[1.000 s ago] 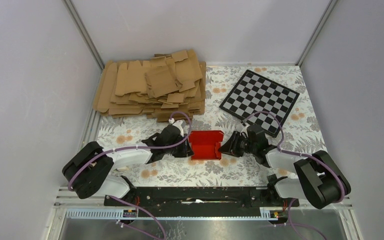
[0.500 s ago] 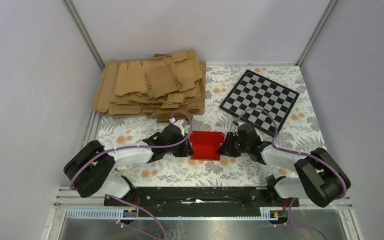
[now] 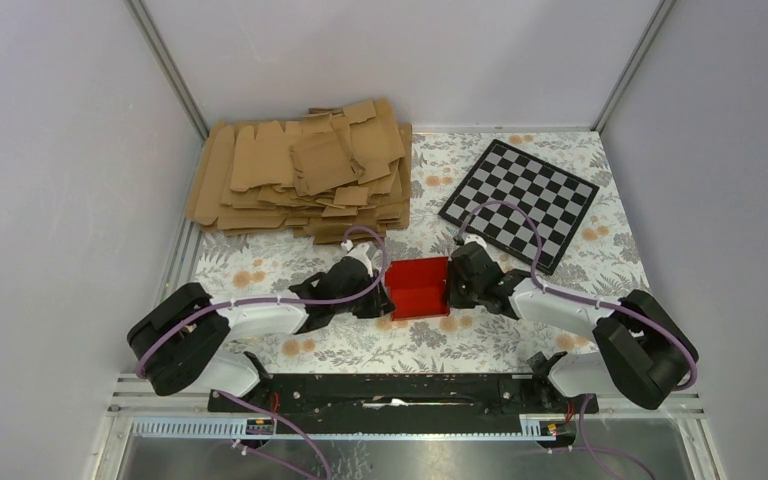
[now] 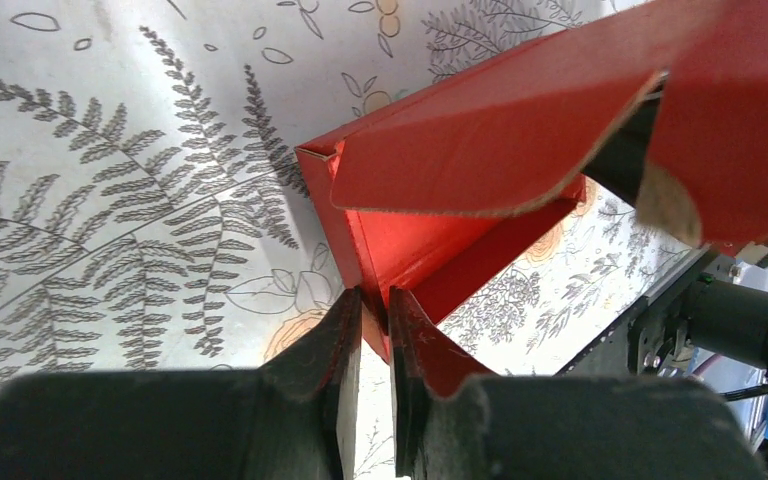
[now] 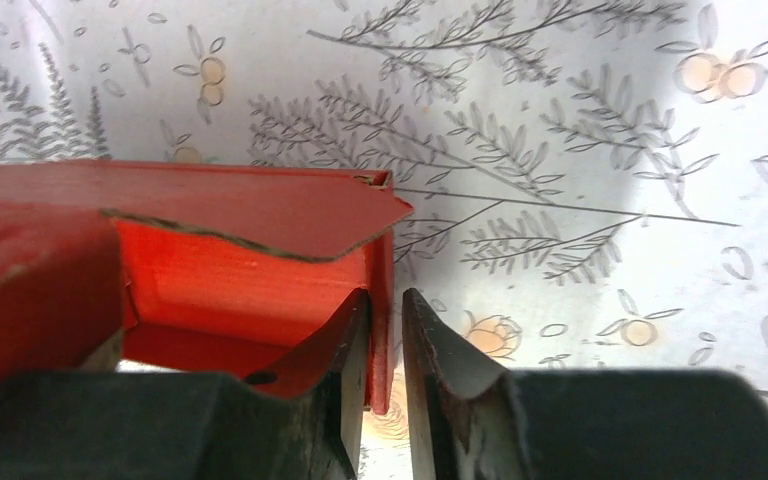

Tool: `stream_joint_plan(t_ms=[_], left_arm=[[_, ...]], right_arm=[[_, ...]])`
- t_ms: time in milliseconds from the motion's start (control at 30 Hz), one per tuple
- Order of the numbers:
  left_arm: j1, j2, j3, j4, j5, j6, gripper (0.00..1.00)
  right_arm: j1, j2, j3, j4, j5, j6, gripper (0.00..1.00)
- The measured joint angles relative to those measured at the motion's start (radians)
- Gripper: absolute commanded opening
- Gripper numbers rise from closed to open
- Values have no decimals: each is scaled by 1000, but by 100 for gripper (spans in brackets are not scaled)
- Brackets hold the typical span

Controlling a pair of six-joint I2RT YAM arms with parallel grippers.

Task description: Fold the paper box

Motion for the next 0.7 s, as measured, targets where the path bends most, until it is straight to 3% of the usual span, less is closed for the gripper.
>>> stream_joint_plan(t_ms=[467,600,700], left_arm=[[-40,7,-3,90,-38,-44,13],[-42,20,-3,94,-37,-49,13],[-44,21,-3,94,-37,-50,13]], right_arm=[[37,47,74,-108,167,-89,27],[53,63,90,-124,193,-93,14],[63,81,107,-137,215,-92,11]])
